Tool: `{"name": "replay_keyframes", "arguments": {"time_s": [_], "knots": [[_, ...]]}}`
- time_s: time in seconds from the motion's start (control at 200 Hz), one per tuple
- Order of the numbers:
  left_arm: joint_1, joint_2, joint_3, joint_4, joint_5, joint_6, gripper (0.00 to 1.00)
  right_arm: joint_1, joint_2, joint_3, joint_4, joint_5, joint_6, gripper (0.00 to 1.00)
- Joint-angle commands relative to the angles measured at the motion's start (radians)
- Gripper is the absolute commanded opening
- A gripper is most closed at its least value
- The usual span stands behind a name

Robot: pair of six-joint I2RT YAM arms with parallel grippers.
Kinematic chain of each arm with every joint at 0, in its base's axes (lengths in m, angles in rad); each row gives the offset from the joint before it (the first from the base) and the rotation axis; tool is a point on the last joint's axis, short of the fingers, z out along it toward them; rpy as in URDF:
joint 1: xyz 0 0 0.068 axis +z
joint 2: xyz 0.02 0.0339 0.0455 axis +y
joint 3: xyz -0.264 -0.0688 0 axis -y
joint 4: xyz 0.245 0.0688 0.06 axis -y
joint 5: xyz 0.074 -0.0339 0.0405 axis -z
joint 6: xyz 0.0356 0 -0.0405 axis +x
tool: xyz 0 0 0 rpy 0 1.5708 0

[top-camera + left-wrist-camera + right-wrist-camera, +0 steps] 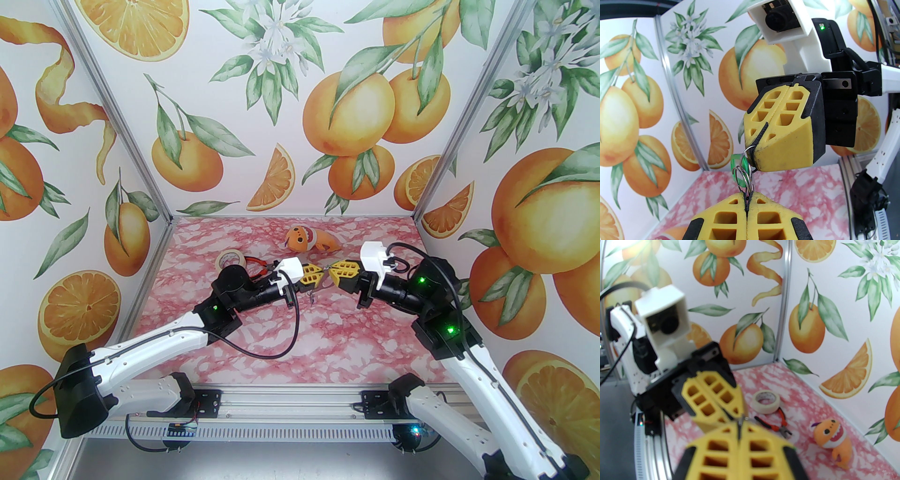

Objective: Remove the keys from the keyring

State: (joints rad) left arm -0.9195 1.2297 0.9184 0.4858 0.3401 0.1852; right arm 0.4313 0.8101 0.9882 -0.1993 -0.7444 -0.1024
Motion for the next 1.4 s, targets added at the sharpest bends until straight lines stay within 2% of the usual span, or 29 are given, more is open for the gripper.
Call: {"name": "replay_keyframes", "arguments": {"time_s": [0.0,0.255,0.55,0.906,1.121,1.396], "knots": [[0.011,-0.022,0.071,0.04,-0.075,-0.075,0.0,0.048,-0.025,0.031,-0.106,0.028,-0.084,0.0],[0.014,-0.039,0.078,0.039,-0.119,-0.134,0.0,0.132,-0.025,0.062,-0.234,0.171,-0.214,0.0],[0.014,-0.045,0.109,-0.007,-0.118,-0.155,0.0,0.147,-0.045,0.069,-0.278,0.193,-0.278,0.0],[0.013,-0.046,0.154,-0.062,-0.088,-0.151,0.0,0.211,-0.044,0.079,-0.389,0.301,-0.415,0.0],[0.014,-0.035,0.169,-0.06,-0.069,-0.149,0.0,0.254,-0.029,0.069,-0.38,0.326,-0.418,0.0],[0.012,-0.056,0.175,-0.075,-0.079,-0.132,0.0,0.292,-0.017,0.065,-0.432,0.428,-0.483,0.0]]}}
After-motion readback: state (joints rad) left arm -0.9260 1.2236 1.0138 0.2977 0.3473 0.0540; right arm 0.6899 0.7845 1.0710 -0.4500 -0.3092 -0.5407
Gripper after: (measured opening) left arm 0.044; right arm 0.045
